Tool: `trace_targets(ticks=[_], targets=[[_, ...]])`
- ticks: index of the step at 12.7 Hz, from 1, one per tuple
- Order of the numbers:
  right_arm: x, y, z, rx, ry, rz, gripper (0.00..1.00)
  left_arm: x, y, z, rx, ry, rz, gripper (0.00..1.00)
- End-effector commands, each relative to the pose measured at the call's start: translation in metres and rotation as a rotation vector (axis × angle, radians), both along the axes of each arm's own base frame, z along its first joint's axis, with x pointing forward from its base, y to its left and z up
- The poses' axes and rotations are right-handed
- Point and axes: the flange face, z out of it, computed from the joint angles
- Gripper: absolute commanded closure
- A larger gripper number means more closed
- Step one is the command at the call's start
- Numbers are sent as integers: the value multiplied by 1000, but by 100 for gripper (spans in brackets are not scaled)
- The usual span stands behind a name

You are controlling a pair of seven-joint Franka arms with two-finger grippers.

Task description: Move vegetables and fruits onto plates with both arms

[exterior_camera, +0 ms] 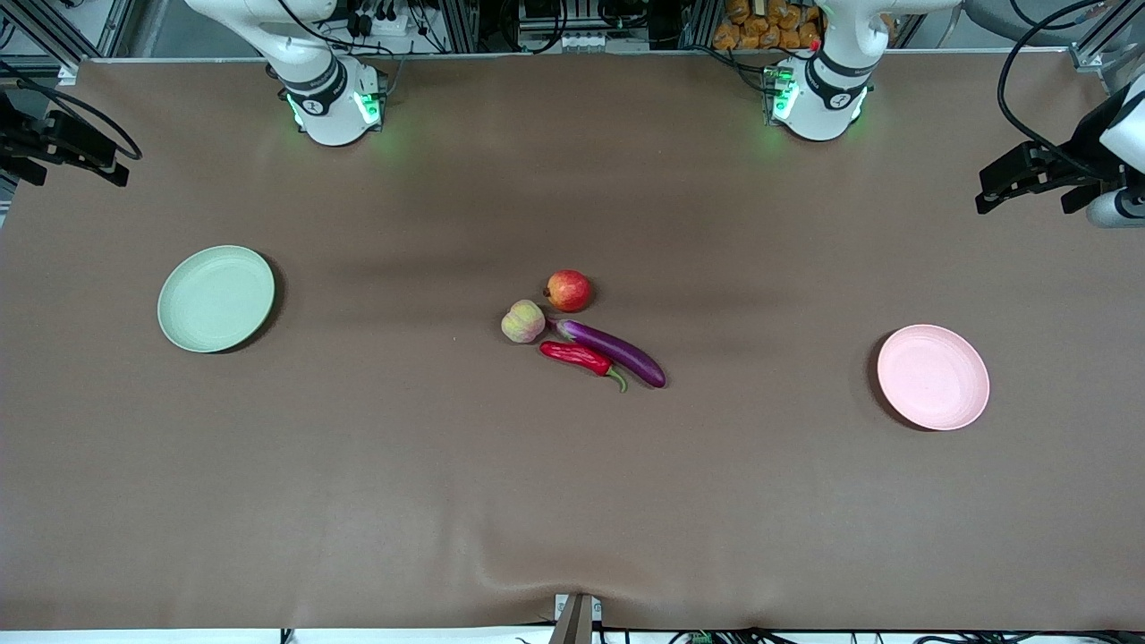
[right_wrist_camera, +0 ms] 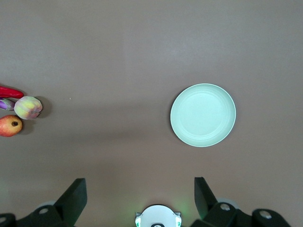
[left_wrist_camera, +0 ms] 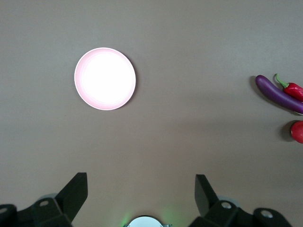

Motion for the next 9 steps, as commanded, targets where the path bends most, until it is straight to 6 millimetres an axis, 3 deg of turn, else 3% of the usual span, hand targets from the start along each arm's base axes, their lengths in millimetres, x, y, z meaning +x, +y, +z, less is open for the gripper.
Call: trace_targets(ticks=[1,9], targets=[[-5,-2,0,17,3,-1,0,-4,2,3,17,-2,-18,0],[-5,-2,0,17,4,-3,0,-5,4,-5,21,29,-6,0]])
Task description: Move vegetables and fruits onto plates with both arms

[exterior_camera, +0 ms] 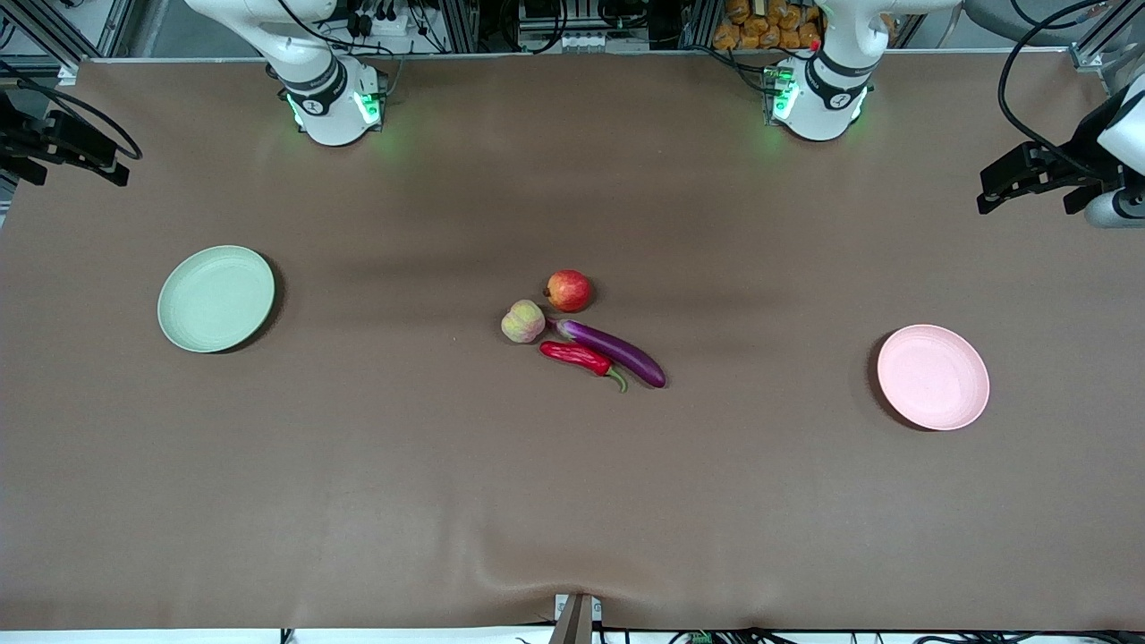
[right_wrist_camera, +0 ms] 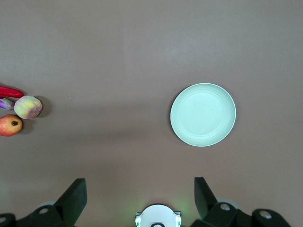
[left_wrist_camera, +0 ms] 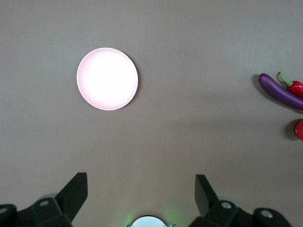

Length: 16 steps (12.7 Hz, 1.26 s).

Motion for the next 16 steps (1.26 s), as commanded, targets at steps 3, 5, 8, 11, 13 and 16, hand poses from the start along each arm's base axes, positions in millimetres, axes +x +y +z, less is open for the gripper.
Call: trace_targets(ticks=[3,5,8,11,13,16], targets=[[-5,-2,0,17,3,-3,0,-3,7,-8,-22,35,23,0],[-5,-2,0,17,5,-3,0,-1,7,-13,-25,42,58,0],[-5,-2,0,17,5,-3,0,17,-15,-30,-70,31,199,0],[-5,-2,0,17,3,-3,0,43,-69,-53,-69,-31,291,0],[-5,-2,0,19,5,-2,0,62,-97,-69,-81,-54,358,0],[-5,-2,0,19,5,-2,0,83,-134,-91,-113,-98,463,0]])
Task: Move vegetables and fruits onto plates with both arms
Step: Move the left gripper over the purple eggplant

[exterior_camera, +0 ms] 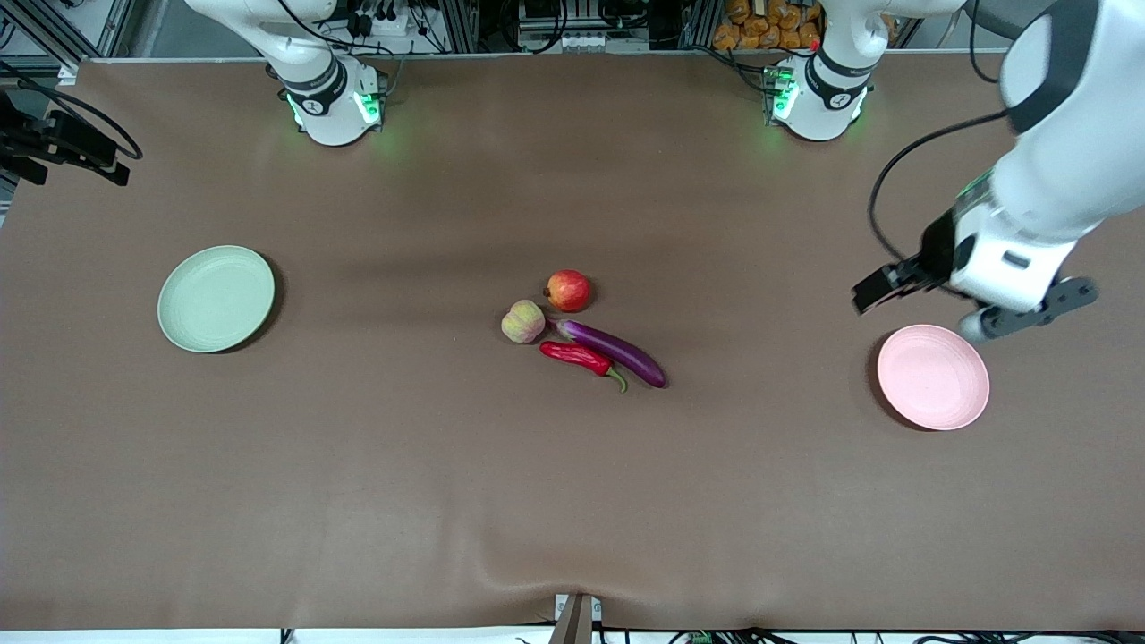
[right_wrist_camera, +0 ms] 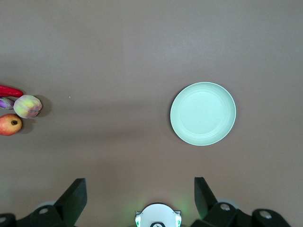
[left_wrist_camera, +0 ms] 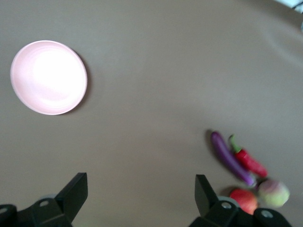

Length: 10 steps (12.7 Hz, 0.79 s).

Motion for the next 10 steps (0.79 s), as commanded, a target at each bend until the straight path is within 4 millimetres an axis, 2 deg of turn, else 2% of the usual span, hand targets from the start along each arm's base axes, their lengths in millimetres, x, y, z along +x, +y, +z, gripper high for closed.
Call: trace_targets(ticks=[1,3,4,6,8,9,10], targets=[[-5,-2,1,17,1,-2,0,16,-33,-10,-31,-37,101,0],[-5,-2,1,17,1,-2,0,18,-64,-25,-52,-49,162,0],[-5,-1,1,18,-1,0,0,21,-84,-39,-61,-53,191,0],[-4,-1,0,17,1,0,0,26,-129,-85,-71,-52,229,0],[-4,-1,0,18,1,0,0,31,-157,-131,-71,-41,266,0],[-4,-1,0,18,1,0,0,33,-169,-158,-66,-33,272,0],[-4,-1,0,18,1,0,0,32,-192,-191,-63,-38,276,0]])
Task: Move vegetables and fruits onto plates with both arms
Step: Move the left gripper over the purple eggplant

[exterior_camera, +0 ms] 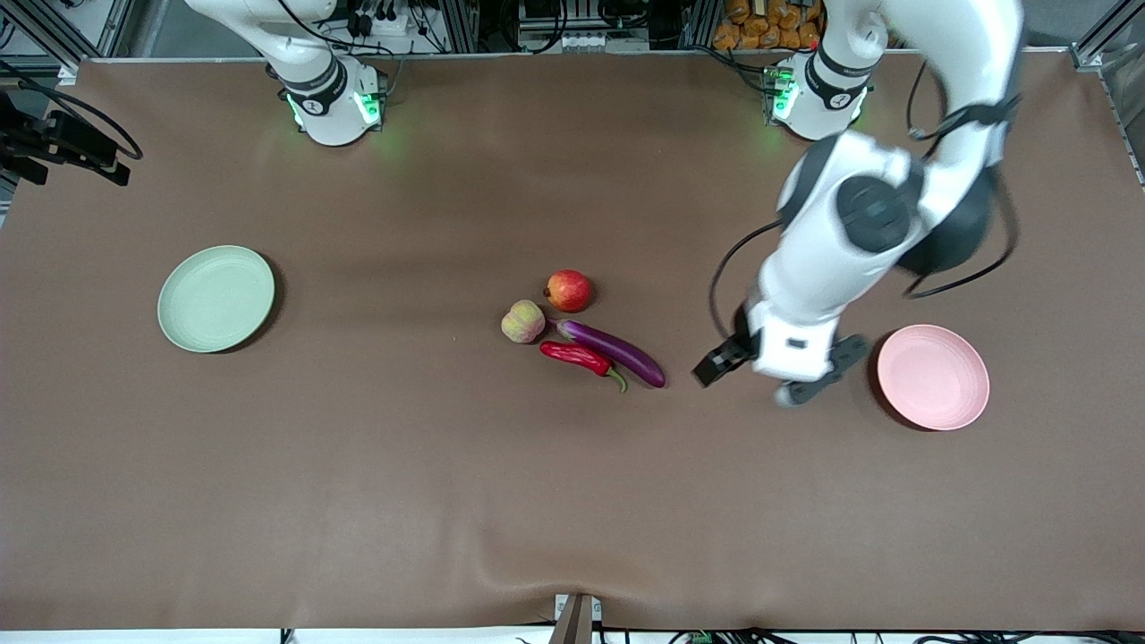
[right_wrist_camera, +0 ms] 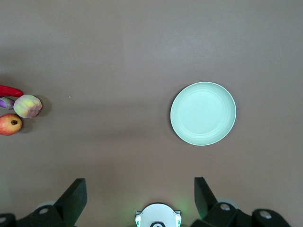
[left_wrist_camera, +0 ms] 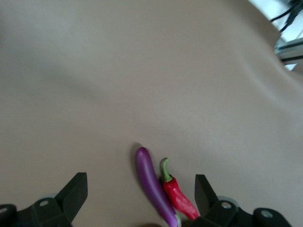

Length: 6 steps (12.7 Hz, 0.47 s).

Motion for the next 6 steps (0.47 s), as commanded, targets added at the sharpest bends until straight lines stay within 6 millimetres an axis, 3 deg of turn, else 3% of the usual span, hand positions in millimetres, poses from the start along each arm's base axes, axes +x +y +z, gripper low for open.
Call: trace_targets(ticks=[1,4,6], targets=[[-4,-1,1,18,0,0,0,11,-39,-68,-5,-6,59,0],[-5,-1,1,18,1,0,0,4,-65,-130,14,48,129,0],[-5,-1,1,18,1,0,0,-6,-76,-141,33,64,218,0]])
